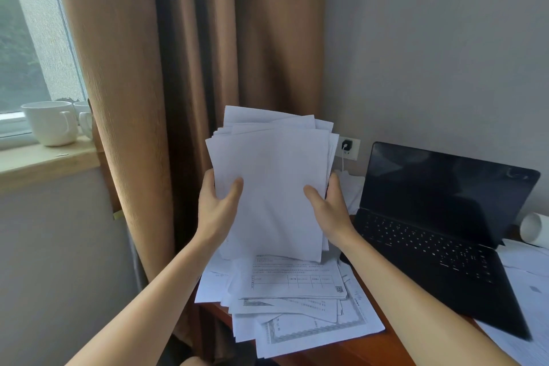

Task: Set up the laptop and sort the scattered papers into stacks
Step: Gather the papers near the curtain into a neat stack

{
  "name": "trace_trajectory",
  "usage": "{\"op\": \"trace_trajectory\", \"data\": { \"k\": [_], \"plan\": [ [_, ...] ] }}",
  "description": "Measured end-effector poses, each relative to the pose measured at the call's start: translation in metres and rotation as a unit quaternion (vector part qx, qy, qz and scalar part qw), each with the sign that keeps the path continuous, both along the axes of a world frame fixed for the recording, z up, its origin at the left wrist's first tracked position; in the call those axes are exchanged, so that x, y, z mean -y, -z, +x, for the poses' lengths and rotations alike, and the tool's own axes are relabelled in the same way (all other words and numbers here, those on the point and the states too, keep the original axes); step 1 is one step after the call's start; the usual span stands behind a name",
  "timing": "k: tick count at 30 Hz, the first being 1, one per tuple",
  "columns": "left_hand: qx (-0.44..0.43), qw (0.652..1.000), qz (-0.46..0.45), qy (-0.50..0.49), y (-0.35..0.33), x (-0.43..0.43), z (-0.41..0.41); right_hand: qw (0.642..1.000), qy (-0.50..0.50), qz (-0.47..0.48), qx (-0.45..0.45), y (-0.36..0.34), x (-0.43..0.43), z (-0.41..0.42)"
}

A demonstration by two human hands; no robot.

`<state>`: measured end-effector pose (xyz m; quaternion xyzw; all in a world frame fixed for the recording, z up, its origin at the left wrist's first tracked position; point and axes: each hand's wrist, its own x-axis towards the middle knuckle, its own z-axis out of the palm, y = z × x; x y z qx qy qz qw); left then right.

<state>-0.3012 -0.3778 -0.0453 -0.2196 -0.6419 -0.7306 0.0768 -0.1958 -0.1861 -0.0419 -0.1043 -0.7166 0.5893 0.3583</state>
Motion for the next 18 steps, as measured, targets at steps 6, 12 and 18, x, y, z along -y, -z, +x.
{"op": "trace_trajectory", "data": {
  "k": [6, 12, 18],
  "plan": [
    [0.059, 0.998, -0.003, 0.013, 0.003, 0.002, -0.005, 0.997, 0.052, 0.043, 0.042, 0.01, 0.001, -0.001],
    [0.133, 0.99, 0.004, 0.056, 0.013, 0.004, -0.006, 0.997, 0.034, -0.029, 0.058, 0.019, 0.001, -0.003],
    [0.152, 0.986, 0.019, 0.065, 0.012, 0.003, -0.008, 0.998, 0.031, -0.017, 0.054, 0.012, 0.0, -0.007]
  ]
}}
